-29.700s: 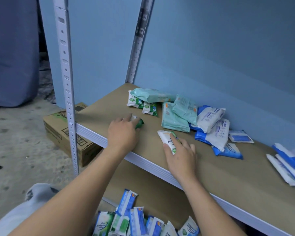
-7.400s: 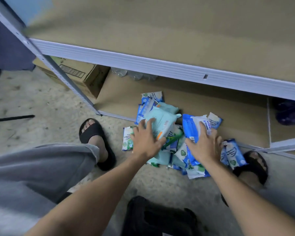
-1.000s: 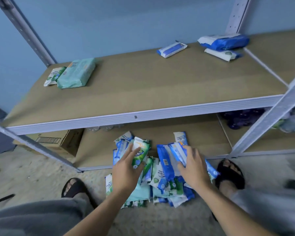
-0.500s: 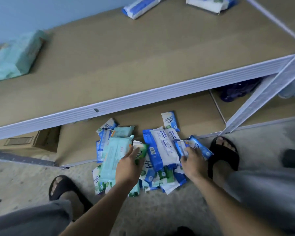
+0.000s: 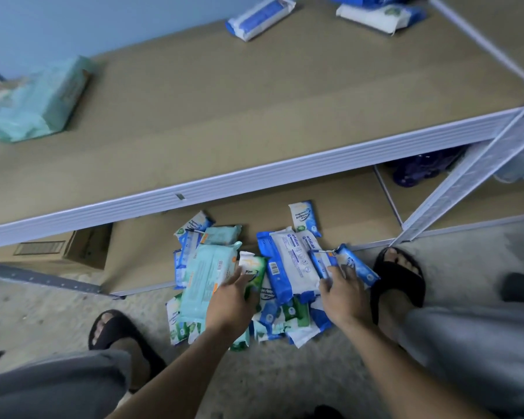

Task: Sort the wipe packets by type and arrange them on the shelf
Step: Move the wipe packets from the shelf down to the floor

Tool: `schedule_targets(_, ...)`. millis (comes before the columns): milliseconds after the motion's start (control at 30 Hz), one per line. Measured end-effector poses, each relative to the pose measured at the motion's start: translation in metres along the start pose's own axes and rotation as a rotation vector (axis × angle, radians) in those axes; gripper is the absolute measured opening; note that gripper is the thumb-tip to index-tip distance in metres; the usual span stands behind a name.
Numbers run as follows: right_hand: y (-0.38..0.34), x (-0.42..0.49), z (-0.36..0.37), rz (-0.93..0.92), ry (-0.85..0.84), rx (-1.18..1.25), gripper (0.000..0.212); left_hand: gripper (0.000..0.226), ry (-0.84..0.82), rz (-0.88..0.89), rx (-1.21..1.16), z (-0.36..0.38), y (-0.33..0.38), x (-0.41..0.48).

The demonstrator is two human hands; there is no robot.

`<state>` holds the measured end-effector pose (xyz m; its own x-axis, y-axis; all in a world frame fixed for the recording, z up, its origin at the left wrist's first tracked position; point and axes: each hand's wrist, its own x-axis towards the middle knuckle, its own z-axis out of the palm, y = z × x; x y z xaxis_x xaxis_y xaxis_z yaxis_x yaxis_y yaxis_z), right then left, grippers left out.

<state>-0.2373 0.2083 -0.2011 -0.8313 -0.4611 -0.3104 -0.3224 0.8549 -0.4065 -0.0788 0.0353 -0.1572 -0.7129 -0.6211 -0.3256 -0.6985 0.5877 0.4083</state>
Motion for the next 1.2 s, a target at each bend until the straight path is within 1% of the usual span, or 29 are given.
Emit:
schedule_targets(133, -0.020, -0.016, -0.018, -0.056, 0.006, -0.108, 0.044, 0.034, 0.011, 0.045, 0.013, -0.023, 0.002, -0.015)
schedule_targets(300, -0.059, -0.038, -0.055, -0.251, 0.116, -0.081, 0.037, 0.043, 0.048, 0.109, 0.067, -0.059, 0.007, -0.032)
schedule_targets(433, -0.085, -0.054, -0.092, -0.372, 0.232, -0.046, 0.031, 0.039, 0.145, 0.217, 0.097, -0.098, 0.023, -0.044)
schedule_targets(567, -0.106, -0.065, -0.139, -0.456, 0.324, -0.015, 0.032, 0.020, 0.252, 0.361, 0.096, -0.140, 0.047, -0.052)
schedule_targets(600, -0.111, -0.067, -0.153, -0.469, 0.347, -0.006, 0.032, 0.018, 0.277, 0.390, 0.123, -0.150, 0.053, -0.051)
schedule_targets(667, -0.120, -0.066, -0.181, -0.499, 0.410, 0.007, 0.032, 0.026, 0.343, 0.456, 0.139, -0.171, 0.067, -0.048)
schedule_targets(733, -0.128, -0.062, -0.210, -0.499, 0.452, 0.006, 0.032, 0.037, 0.406, 0.497, 0.100, -0.194, 0.084, -0.044)
schedule_targets(833, -0.136, -0.050, -0.249, -0.480, 0.493, 0.026, 0.032, 0.039, 0.467, 0.518, 0.047, -0.223, 0.104, -0.034)
schedule_targets(1033, -0.135, -0.009, -0.301, -0.399, 0.525, -0.007, 0.033, 0.036, 0.498, 0.507, 0.083, -0.257, 0.122, -0.001)
schedule_targets(1200, -0.131, 0.030, -0.323, -0.310, 0.485, -0.039, 0.037, 0.039, 0.469, 0.454, 0.105, -0.272, 0.129, 0.035)
